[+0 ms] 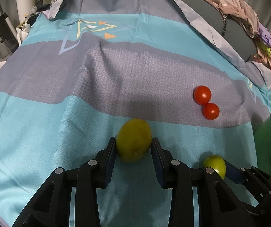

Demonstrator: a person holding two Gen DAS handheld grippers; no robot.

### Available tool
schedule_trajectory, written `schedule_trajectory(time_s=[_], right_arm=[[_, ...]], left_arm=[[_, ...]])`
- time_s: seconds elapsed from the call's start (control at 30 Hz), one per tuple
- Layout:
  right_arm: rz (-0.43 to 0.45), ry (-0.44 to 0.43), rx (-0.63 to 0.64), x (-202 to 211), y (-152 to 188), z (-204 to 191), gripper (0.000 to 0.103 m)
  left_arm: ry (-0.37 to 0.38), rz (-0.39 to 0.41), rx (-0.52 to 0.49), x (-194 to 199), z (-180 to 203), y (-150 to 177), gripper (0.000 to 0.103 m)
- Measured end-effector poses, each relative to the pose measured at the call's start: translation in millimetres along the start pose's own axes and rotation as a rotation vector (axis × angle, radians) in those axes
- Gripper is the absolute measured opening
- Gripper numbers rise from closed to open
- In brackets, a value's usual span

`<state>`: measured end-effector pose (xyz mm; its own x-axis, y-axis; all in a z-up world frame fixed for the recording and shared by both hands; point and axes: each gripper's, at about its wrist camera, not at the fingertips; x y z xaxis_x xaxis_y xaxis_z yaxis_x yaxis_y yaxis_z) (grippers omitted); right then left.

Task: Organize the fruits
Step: 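Carry the yellow fruit toward the bowl with the left tool while the right tool carries the green fruit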

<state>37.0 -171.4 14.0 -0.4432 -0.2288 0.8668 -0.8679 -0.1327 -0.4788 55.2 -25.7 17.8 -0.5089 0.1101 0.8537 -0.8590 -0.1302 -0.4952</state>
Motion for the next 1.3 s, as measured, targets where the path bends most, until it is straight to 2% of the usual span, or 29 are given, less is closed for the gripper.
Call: schedule_trajectory(time_s=[0.4, 0.9, 1.3], right_arm=[[0.011, -0.012, -0.008, 5.3, 2.8, 0.0, 0.035], [0.111, -0.051, -0.08, 48.3, 6.9, 11.3, 0.035], [0.175, -0.064, -0.127, 71.9, 10.8, 25.2, 0.035]], left_arm=[[0.023, 0.009, -0.004, 5.6, 0.2, 1.0, 0.037], [0.091, 0.063, -0.016, 29.5, 5.9, -1.5, 0.037], [0.109, 0.108, -0.031, 46.9, 11.5, 1.4, 0.037]])
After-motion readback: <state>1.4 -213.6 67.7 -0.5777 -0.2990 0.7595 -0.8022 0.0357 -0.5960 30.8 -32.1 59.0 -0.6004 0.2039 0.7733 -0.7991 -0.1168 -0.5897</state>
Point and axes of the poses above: each gripper's, at about its wrist camera, not at the fingertips, and x roughly against the way its jaws point, z to its right, y to its underside, and after that the axes turned 2 degrees about z, right-handed
